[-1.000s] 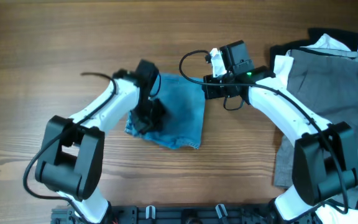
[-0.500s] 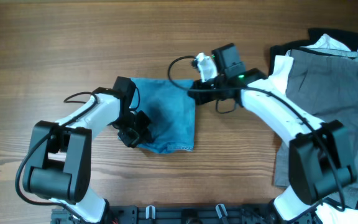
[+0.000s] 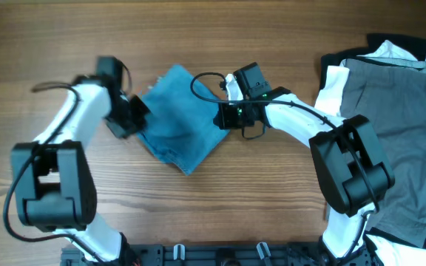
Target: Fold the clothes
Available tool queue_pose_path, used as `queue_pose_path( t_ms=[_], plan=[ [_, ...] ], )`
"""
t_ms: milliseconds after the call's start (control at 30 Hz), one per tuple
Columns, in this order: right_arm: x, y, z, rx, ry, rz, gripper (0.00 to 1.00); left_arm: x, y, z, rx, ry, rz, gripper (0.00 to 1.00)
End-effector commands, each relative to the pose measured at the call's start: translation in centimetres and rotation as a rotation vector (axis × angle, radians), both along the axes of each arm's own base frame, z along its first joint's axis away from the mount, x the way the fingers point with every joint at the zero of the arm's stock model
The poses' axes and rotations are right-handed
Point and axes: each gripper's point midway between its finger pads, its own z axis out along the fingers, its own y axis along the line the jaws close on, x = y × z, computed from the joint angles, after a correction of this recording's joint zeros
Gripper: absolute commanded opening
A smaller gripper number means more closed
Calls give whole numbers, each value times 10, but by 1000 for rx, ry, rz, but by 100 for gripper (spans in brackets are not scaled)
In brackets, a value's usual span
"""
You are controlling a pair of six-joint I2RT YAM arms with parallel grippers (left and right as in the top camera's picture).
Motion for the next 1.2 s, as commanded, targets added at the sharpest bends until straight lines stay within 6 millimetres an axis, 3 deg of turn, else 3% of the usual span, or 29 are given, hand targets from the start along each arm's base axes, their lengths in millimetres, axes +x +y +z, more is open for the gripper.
queue_pose_path(
  t_ms=[0,133,167,267,333,367,400,500,600,833,933,1033,1167],
  plan=[
    [-18,-2,-4,4,97,-20,4,26,15,34,21,-60,-6,7],
    [-12,1,22,26,-24,64,5,7,-5,59,-96,1,-70,9],
    [-10,2,32,33,-62,83,5,-1,-10,62,-129,26,-85,15],
    [-8,3,47,47,-101,89,5,-18,-20,65,-195,77,-129,51],
    [-8,3,48,48,-102,88,5,-24,-38,73,-315,61,-208,68],
    [-8,3,47,47,-100,88,5,-29,-46,76,-368,62,-237,92],
    [-8,3,47,47,-100,88,5,-32,-44,75,-358,77,-234,100],
    [-8,3,47,48,-100,88,5,-45,-27,67,-248,159,-202,100],
    [-9,2,47,46,-97,88,5,-55,-27,76,-254,168,-229,100],
    [-9,2,46,45,-93,88,5,-52,-14,89,-145,26,-164,100],
    [-9,2,46,45,-94,87,5,-63,-14,68,-154,54,-86,100],
    [-9,2,47,45,-95,88,5,-71,-35,39,-289,52,-56,100],
    [-9,2,47,45,-94,87,5,-80,-48,-3,-377,29,20,100]
  ],
)
